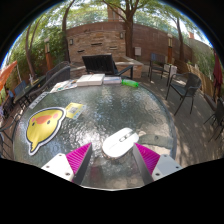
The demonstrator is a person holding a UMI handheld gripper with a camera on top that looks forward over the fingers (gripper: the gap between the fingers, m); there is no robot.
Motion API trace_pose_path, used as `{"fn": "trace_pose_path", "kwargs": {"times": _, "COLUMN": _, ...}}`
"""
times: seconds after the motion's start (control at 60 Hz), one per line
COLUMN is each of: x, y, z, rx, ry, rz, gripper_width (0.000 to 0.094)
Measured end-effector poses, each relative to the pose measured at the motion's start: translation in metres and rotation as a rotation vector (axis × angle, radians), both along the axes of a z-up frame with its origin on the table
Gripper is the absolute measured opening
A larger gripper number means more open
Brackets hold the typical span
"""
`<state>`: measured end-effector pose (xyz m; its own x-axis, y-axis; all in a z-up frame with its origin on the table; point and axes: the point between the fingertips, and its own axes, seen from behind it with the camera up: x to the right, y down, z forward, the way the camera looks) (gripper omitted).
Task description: Arrange mouse
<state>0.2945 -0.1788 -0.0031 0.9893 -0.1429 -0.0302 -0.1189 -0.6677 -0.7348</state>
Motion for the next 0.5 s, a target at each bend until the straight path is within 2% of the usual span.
{"fn": "trace_pose_path", "kwargs": {"times": 0.2, "x": 0.003, "y": 0.043, "z": -0.003, "rx": -0.007, "ry": 0.015, "rz": 0.030, "gripper_width": 0.0839}}
{"fn": "trace_pose_path", "kwargs": {"times": 0.35, "x": 0.006, "y": 0.048, "z": -0.015, "rx": -0.030, "ry": -0.054, "rz": 0.081, "gripper_width": 0.0734}}
{"fn": "trace_pose_path", "kwargs": {"times": 0.5, "x": 0.007, "y": 0.036, "z": -0.015, "rx": -0.050, "ry": -0.023, "rz": 0.148, "gripper_width": 0.0748}}
